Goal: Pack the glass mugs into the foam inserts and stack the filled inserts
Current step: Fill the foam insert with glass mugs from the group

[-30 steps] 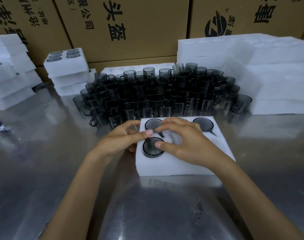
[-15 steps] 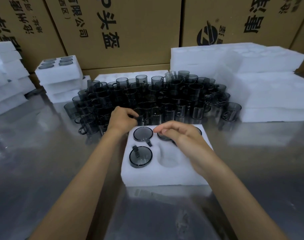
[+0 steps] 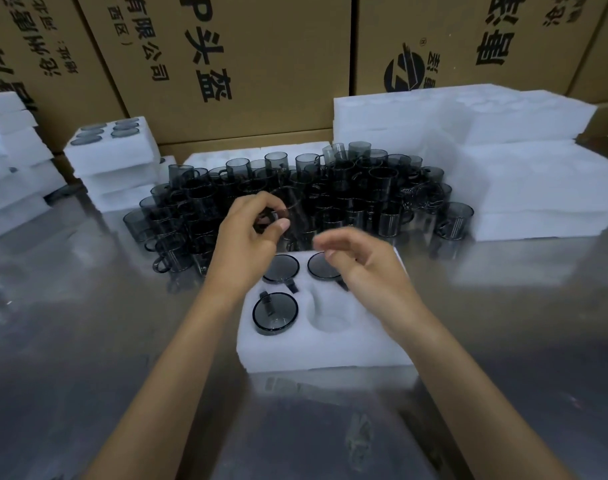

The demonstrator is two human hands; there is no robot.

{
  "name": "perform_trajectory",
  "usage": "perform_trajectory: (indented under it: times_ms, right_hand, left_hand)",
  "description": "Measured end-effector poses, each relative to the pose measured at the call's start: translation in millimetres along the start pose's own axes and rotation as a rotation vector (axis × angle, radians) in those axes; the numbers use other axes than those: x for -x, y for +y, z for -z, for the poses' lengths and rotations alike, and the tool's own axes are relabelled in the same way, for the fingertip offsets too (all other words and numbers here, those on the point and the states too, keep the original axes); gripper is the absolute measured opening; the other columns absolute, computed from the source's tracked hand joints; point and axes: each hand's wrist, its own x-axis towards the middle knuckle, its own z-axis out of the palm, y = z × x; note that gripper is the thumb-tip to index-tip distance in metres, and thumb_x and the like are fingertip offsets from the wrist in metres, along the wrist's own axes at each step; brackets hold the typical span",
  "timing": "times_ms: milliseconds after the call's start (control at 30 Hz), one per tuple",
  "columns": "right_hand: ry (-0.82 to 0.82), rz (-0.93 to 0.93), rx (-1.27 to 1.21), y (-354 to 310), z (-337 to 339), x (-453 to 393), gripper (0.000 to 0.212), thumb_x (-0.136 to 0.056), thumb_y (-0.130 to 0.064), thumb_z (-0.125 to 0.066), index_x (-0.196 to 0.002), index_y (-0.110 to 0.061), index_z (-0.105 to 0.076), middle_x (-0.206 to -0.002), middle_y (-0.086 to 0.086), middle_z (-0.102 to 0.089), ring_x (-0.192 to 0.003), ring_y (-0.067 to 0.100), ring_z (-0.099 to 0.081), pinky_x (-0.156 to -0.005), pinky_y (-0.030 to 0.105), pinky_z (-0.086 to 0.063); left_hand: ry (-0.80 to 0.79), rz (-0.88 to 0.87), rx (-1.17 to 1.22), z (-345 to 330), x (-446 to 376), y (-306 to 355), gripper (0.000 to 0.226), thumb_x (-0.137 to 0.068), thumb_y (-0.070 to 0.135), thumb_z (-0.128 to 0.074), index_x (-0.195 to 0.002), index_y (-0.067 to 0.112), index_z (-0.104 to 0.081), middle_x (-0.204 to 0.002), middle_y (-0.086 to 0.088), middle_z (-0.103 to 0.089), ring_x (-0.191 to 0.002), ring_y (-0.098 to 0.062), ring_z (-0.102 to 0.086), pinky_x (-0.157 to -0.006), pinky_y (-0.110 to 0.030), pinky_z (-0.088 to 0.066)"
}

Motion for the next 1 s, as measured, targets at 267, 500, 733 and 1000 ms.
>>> perform_trajectory:
  times_ms: [267,500,733,1000]
  right_hand:
    - [-0.071,0.082,0.090,3,29,-7,0.069,-0.084,0.003,-0.066,-0.139,-0.035,-0.051,-0.128,-0.015,-0.059,-0.106,0.014,-0.063,-0.082,0.030,-0.055]
    - [0.021,0.301,0.423,8,23,-6,0.063,-0.077,-0.015,-0.072,-0.135,-0.032,-0.051,-0.124,-0.020,-0.054,-0.113,0.003,-0.048,-0.094,0.022,-0.040]
    - [0.097,0.419,0.520,9,16,-4,0.053,-0.073,-0.031,-0.064,-0.123,-0.036,-0.045,-0.118,-0.024,-0.045,-0.109,0.006,-0.048,-0.084,0.026,-0.045]
    - [0.121,0.361,0.458,11,18,-5,0.056,-0.073,-0.037,-0.085,-0.117,-0.033,-0.051,-0.109,-0.020,-0.050,-0.097,0.000,-0.054,-0.079,0.021,-0.047]
  left_hand:
    - [-0.213,-0.164,0.089,-8,36,16,0.022,-0.088,0.005,-0.072,-0.096,0.025,-0.070,-0.134,0.023,-0.054,-0.126,0.000,-0.051,-0.101,-0.020,-0.044]
    - [-0.167,-0.134,0.141,-10,37,15,0.056,-0.084,-0.001,-0.074,-0.126,0.028,-0.050,-0.129,0.021,-0.059,-0.127,0.003,-0.051,-0.107,-0.021,-0.040]
    - [-0.098,-0.072,0.117,-10,38,9,0.060,-0.084,0.002,-0.075,-0.132,0.032,-0.054,-0.136,0.018,-0.053,-0.125,0.002,-0.051,-0.098,-0.013,-0.044]
    - [-0.149,-0.085,0.105,-11,40,9,0.069,-0.085,0.008,-0.076,-0.138,0.041,-0.047,-0.132,0.022,-0.055,-0.112,0.003,-0.057,-0.089,-0.015,-0.048]
